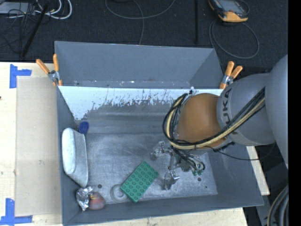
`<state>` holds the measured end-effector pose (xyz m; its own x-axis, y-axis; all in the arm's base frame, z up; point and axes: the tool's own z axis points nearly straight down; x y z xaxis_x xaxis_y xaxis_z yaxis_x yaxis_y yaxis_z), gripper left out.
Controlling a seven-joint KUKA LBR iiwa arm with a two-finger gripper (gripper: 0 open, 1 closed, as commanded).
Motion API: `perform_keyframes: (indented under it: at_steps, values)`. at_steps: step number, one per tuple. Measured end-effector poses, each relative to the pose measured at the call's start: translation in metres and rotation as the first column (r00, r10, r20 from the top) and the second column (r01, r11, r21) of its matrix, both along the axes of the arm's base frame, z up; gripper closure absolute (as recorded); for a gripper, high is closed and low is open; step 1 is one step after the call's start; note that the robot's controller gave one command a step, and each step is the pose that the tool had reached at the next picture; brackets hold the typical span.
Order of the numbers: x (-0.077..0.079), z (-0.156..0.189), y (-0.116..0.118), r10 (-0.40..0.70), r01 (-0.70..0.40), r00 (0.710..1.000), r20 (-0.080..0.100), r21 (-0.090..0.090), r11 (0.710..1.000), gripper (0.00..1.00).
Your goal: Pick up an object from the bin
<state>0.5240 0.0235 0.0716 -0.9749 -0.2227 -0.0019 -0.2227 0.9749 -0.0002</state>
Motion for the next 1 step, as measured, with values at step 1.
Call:
perform_keyframes:
  at_steps: [1]
  values:
    - [-0.0441, 0.0049, 0.0569, 0.086, -0.086, 0.996, 0.01, 0.002, 0.996, 0.0]
